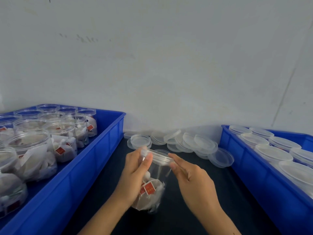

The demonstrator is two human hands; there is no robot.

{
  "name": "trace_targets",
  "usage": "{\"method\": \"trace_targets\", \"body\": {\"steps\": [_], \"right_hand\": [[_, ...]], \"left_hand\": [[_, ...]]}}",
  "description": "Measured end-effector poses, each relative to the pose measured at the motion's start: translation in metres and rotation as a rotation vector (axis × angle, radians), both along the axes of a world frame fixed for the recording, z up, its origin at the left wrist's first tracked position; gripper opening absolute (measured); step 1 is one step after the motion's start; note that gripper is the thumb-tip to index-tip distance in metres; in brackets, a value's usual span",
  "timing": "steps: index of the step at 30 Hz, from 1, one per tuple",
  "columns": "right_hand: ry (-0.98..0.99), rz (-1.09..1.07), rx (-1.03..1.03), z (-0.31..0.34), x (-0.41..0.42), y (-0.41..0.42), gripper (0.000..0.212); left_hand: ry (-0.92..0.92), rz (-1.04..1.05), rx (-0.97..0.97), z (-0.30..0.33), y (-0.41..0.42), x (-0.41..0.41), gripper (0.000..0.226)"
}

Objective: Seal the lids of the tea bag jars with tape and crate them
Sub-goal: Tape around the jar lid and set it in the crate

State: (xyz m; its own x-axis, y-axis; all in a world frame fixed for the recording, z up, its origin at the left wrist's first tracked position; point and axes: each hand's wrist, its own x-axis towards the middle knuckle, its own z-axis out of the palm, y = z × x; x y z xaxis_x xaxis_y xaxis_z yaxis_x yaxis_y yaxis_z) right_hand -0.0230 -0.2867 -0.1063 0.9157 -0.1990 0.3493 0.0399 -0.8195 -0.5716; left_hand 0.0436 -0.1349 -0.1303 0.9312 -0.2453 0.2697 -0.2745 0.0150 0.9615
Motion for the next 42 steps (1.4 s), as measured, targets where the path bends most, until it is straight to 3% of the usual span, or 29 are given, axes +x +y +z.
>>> {"method": "trace_targets", "body": {"steps": [4, 8, 14, 22, 34, 42], "right_hand": [[-0.015, 0.036, -0.009, 0.0, -0.005, 0.007, 0.038], [-0.012, 0.075, -0.112, 0.005, -0.013, 0.011, 0.043], [-0.017, 0.076, -0.166, 0.017, -0.02, 0.008, 0.058], [0.033, 0.048, -0.236, 0.021, -0.019, -0.002, 0.037], [-0.06, 0.046, -0.291, 0.015, -0.011, -0.005, 0.038], [-0.058, 0.002, -0.322, 0.012, -0.01, -0.002, 0.046]], "left_hand": [[-0.085, 0.129, 0.126, 0.002, -0.005, -0.007, 0.096], [-0.03, 0.154, 0.137, 0.007, -0.001, -0.002, 0.075], [0.108, 0.112, -0.012, 0.01, 0.009, 0.005, 0.075], [0.186, -0.051, -0.112, 0.012, 0.016, 0.006, 0.066], [0.185, -0.196, -0.201, 0.01, 0.015, 0.008, 0.117], [0.162, -0.229, -0.184, 0.004, 0.014, 0.012, 0.113]]}}
